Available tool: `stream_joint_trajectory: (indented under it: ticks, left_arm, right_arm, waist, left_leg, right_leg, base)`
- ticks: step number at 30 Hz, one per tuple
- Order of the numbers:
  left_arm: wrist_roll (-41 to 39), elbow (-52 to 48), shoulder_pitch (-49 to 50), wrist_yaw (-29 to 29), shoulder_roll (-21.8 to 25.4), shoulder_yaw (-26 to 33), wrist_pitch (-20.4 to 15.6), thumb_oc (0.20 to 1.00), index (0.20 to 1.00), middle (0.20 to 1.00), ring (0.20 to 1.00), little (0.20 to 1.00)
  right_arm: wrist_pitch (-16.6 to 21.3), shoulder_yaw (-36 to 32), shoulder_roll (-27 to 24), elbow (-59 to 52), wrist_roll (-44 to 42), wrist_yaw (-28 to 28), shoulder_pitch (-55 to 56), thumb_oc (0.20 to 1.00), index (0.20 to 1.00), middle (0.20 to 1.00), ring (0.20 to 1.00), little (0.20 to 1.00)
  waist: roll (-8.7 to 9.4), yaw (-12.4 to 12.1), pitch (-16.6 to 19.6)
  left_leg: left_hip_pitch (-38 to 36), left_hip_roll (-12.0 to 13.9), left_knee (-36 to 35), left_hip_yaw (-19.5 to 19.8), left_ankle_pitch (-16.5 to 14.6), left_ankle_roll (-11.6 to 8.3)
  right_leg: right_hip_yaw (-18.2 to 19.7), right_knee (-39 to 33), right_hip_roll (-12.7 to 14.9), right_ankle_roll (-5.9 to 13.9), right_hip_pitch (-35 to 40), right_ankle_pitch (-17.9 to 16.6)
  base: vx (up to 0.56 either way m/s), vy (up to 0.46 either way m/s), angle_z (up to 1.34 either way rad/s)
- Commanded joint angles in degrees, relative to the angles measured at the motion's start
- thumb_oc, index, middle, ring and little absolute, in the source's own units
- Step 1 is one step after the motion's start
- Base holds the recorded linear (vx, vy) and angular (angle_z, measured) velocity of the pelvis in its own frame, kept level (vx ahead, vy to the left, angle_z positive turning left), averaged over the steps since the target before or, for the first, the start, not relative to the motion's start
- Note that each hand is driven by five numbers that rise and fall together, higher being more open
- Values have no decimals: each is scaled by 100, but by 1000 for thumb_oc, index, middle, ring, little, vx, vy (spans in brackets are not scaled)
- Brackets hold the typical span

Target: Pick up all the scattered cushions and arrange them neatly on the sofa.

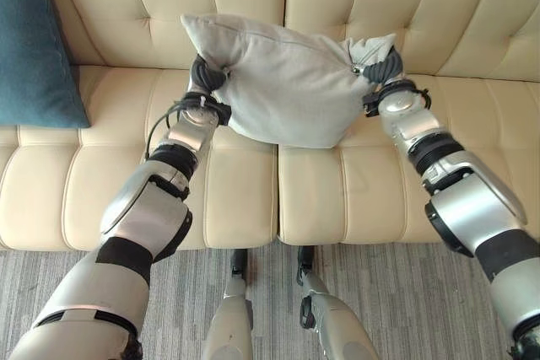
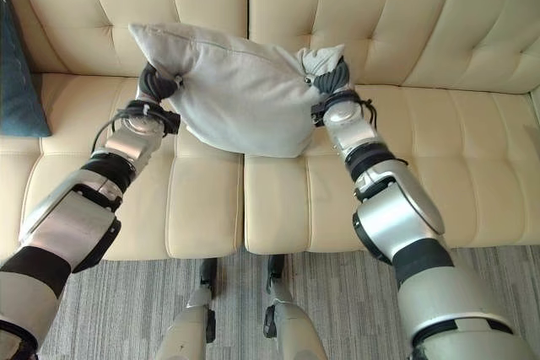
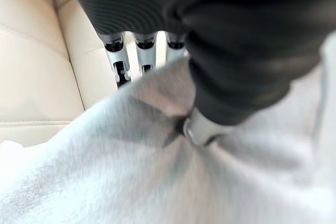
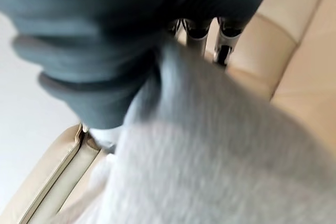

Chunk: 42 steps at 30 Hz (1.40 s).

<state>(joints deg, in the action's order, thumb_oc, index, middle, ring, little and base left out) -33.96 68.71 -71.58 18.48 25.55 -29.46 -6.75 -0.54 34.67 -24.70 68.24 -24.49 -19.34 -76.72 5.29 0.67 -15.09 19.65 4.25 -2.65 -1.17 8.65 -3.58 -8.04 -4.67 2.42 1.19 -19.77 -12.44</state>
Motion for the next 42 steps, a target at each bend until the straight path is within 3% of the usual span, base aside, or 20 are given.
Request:
stream_joint_trajectory:
  ticks: [1, 2, 3, 6, 8, 11, 14, 15, 16, 19, 23, 25, 31, 36, 42]
  left_arm:
    - [-1420, 140, -1136, 192, 967, 512, -436, 1000, 1000, 1000, 1000, 1000]
    - [-1424, 139, -1139, 189, 970, 514, -437, 1000, 1000, 1000, 1000, 1000]
    - [-1934, -203, -898, 325, 1331, 953, -643, 1000, 1000, 1000, 1000, 1000]
    - [-2100, -714, -365, 348, 1684, 1391, -794, 1000, 1000, 1000, 1000, 1000]
    - [-1980, -1113, 267, 381, 1904, 1741, -852, 1000, 1000, 1000, 1000, 1000]
    - [-1026, -2286, 1892, 364, 2326, 2396, -885, 1000, 1000, 1000, 1000, 1000]
    - [-303, -3552, 3903, 287, 2059, 3233, -923, 1000, 1000, 1000, 1000, 1000]
    - [174, -4311, 5206, 235, 1590, 3733, -852, 1000, 1000, 1000, 1000, 1000]
    - [204, -4399, 5313, 251, 1560, 3769, -823, 1000, 1000, 1000, 1000, 1000]
    - [558, -4819, 6495, 29, 874, 4147, -647, 1000, 1000, 1000, 1000, 1000]
    - [1227, -4637, 7462, -296, 159, 4141, -353, 1000, 1000, 1000, 1000, 1000]
    - [1337, -4588, 7580, -354, 34, 4053, -301, 1000, 1000, 1000, 1000, 1000]
    - [1540, -4335, 7824, -673, -473, 3358, -45, 1000, 1000, 1000, 1000, 1000]
    - [1769, -4409, 7889, -1118, -376, 2826, 129, 1000, 1000, 1000, 1000, 1000]
    - [2054, -4263, 7787, -1199, -121, 2680, 182, 1000, 1000, 1000, 1000, 1000]
  right_arm:
    - [198, -243, -580, 155, -468, -523, -626, 1000, 1000, 1000, 1000, 1000]
    - [195, -242, -582, 149, -468, -527, -628, 1000, 1000, 1000, 1000, 1000]
    - [451, -855, -841, -443, -689, -1074, -432, 1000, 1000, 1000, 1000, 1000]
    - [811, -1552, -1039, -1118, -1057, -1410, 1, 1000, 1000, 1000, 1000, 1000]
    - [1032, -2005, -1125, -1556, -1146, -1485, 521, 1000, 1000, 1000, 1000, 1000]
    - [896, -2329, -1492, -2444, -453, -1278, 1865, 1000, 1000, 1000, 1000, 1000]
    - [815, -3007, -1427, -3555, 215, -1016, 3587, 1000, 1000, 1000, 1000, 1000]
    - [739, -3412, -1162, -4214, 659, -718, 4771, 1000, 1000, 1000, 1000, 1000]
    - [714, -3417, -1147, -4281, 683, -715, 4852, 1000, 1000, 1000, 1000, 1000]
    - [502, -3731, -874, -4785, 1330, -326, 5982, 1000, 1000, 1000, 1000, 1000]
    - [301, -3934, -456, -5015, 1992, 167, 7056, 1000, 1000, 1000, 1000, 1000]
    - [319, -3904, -339, -4956, 2067, 188, 7162, 1000, 1000, 1000, 1000, 1000]
    - [315, -3531, 406, -4285, 1586, 498, 7395, 1000, 1000, 1000, 1000, 1000]
    - [388, -3330, 800, -3586, 295, 1114, 7431, 1000, 1000, 1000, 1000, 1000]
    - [371, -3432, 777, -3306, 178, 1111, 7483, 1000, 1000, 1000, 1000, 1000]
  waist:
    - [16, -224, -28]
    - [16, -219, -27]
    - [-71, -227, 83]
    - [-125, -222, 193]
    - [-159, -218, 271]
    - [-154, -212, 426]
    - [-143, -212, 564]
    - [-142, -211, 682]
    - [-148, -205, 715]
    - [-144, -218, 798]
    - [-149, -211, 955]
    - [-144, -209, 964]
    - [-141, -188, 1007]
    - [-164, -143, 1021]
    - [-140, -38, 662]
  left_leg:
    - [-224, -144, -30, 32, -541, -141]
    - [-204, -149, -33, 35, -511, -137]
    - [-340, -160, -156, 40, -538, -150]
    - [-434, -187, -198, 33, -544, -143]
    - [-547, -204, -210, 32, -573, -135]
    - [-790, -213, -231, -12, -649, -114]
    - [-980, -214, -235, -60, -718, -72]
    - [-1118, -219, -235, -59, -771, -40]
    - [-1135, -220, -235, -62, -777, -39]
    - [-1298, -227, -235, -33, -814, -15]
    - [-1500, -239, -235, -27, -870, 15]
    - [-1533, -242, -235, -35, -877, 25]
    - [-1665, -265, -235, -64, -918, 84]
    - [-1782, -322, -235, -83, -942, 130]
    - [-1729, -355, -235, -167, -922, 261]
  right_leg:
    - [142, 329, 289, 666, 421, 1094]
    - [140, 322, 294, 666, 406, 1069]
    - [136, 221, 279, 677, 506, 1102]
    - [120, 169, 290, 676, 598, 1101]
    - [99, 131, 307, 673, 716, 1118]
    - [78, 52, 328, 672, 962, 1127]
    - [30, -4, 356, 671, 1168, 1141]
    - [19, -19, 378, 678, 1302, 1159]
    - [21, -23, 378, 680, 1320, 1162]
    - [-12, -32, 392, 684, 1493, 1190]
    - [-45, -33, 416, 704, 1718, 1249]
    - [-47, -33, 420, 707, 1749, 1248]
    - [-10, -33, 449, 730, 1854, 1221]
    - [28, 11, 484, 750, 1916, 1181]
    - [201, 706, 550, 829, 1400, 1179]
  base:
    - [39, 10, 0]
    - [86, 47, 0]
    - [84, 50, 2]
    - [65, 51, 0]
    - [55, 50, 6]
    - [96, 41, 9]
    - [109, 49, 5]
    - [95, 42, -7]
    - [83, 34, -8]
    - [33, 27, -2]
    - [3, 28, 0]
    - [-31, 25, -3]
    - [-66, 44, -4]
    - [-49, 69, -6]
    - [-159, 82, -4]
